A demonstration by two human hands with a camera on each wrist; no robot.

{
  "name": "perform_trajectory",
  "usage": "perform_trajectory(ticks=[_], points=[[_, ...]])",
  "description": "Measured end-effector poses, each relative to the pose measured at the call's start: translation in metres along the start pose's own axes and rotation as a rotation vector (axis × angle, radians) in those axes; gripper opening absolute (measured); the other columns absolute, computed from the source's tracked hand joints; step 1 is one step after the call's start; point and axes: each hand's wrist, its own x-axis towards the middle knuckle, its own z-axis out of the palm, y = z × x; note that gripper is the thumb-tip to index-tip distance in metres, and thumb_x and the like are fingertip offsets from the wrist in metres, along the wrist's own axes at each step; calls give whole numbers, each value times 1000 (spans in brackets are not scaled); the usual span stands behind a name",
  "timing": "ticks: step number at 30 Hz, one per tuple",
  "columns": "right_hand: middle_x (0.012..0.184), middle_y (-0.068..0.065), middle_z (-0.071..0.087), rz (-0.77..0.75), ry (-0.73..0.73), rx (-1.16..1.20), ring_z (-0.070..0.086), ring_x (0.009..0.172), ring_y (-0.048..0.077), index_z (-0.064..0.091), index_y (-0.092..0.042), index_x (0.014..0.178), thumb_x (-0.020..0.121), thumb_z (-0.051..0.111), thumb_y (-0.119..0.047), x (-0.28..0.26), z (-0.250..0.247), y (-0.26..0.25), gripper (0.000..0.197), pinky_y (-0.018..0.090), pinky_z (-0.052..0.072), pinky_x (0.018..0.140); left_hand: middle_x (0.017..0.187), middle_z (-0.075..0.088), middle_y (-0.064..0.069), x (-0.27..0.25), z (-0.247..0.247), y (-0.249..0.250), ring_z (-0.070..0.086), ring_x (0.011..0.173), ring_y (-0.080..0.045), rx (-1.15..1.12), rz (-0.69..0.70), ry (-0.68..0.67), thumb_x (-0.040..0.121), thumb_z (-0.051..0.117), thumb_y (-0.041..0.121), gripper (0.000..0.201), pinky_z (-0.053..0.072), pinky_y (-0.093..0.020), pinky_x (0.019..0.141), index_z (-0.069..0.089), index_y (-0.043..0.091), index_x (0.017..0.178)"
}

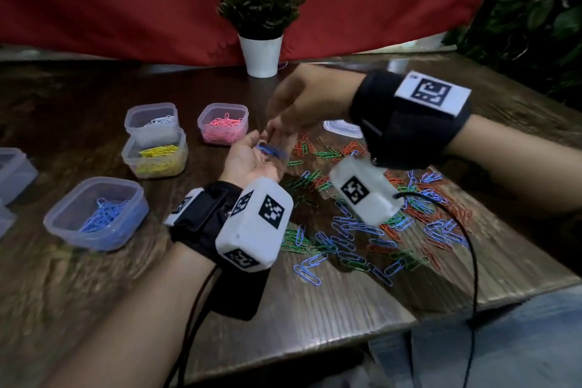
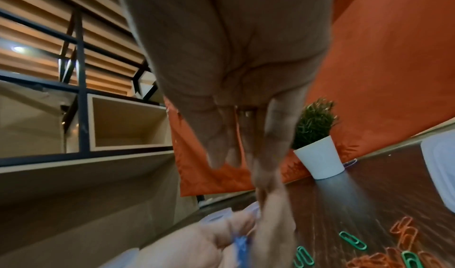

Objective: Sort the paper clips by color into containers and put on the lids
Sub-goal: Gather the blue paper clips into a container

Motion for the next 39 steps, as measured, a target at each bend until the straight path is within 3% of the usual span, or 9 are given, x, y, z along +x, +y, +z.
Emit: perform_trajectory(ticks=[4, 7, 11, 17, 21, 25, 29, 33, 39], points=[[63, 6, 57, 11, 253, 270, 51, 56, 15, 60, -11, 75, 83, 56, 6, 11, -7, 28, 20, 15, 42, 42, 56, 58, -21, -1, -9, 14, 59, 45, -31, -202, -38, 42, 101, 36, 16, 37, 45, -28, 30, 52, -7, 75], [65, 2, 62, 144, -57, -119, 52, 50, 7, 67, -10, 81, 82, 58, 4, 20, 14, 50, 17, 11, 42, 40, 44, 44, -11, -3, -18, 24, 44, 28, -20, -271, -97, 55, 98, 38, 12, 43, 32, -18, 25, 49, -3, 59], [85, 1, 68, 81, -192, -474, 60, 74, 15, 73, -14, 94, 74, 70, -4, 31, 41, 61, 22, 21, 48, 66, 36, 33, -3, -7, -16, 32, 31, 22, -13, -143, -81, 1, 79, 43, 2, 36, 18, -17, 22, 43, 2, 43], [76, -1, 57, 58, -283, -578, 50, 80, 15, 68, -13, 91, 81, 65, -7, 40, 46, 62, 11, 17, 35, 55, 42, 45, -8, -13, -15, 40, 43, 26, -16, -205, -15, -37, 92, 40, 5, 38, 32, -16, 26, 52, -4, 57], [70, -3, 50, 142, -163, -332, 49, 75, 17, 55, -15, 79, 87, 57, -6, 35, 38, 70, 13, 18, 36, 50, 74, 66, -20, -12, -15, 33, 68, 63, -28, -88, 49, -17, 101, 27, 19, 43, 56, -31, 55, 56, -8, 84], [59, 3, 50, 25, 186, 271, 45, 41, 5, 51, -16, 67, 83, 60, 3, 27, 28, 50, 26, 16, 35, 36, 123, 58, -18, -12, -14, 20, 52, 121, -27, 67, 88, -4, 102, 19, 23, 46, 39, -39, 95, 54, -6, 96], [65, -2, 54, -91, 138, 207, 50, 54, 10, 52, -19, 72, 80, 68, -7, 28, 45, 24, 22, 17, 42, 45, 83, 60, -18, -12, -10, 13, 57, 78, -27, 74, 102, 17, 101, 26, 21, 41, 54, -33, 57, 54, -5, 85], [59, -10, 53, -46, 393, 38, 49, 45, -4, 59, -17, 79, 78, 71, -11, 10, 24, 26, 13, 12, 39, 49, 46, 50, -6, -18, -13, 26, 51, 36, -17, 84, -28, 37, 90, 38, 10, 26, 39, -15, 30, 44, 6, 66], [71, 5, 67, 66, -199, -410, 56, 54, 7, 71, -11, 90, 78, 68, -9, -16, 60, 31, 12, 13, 39, 48, 37, 27, 9, -41, -9, 37, 21, 28, -1, 1170, -154, -45, 94, 46, 32, 33, 9, -10, 27, 45, 18, 65]])
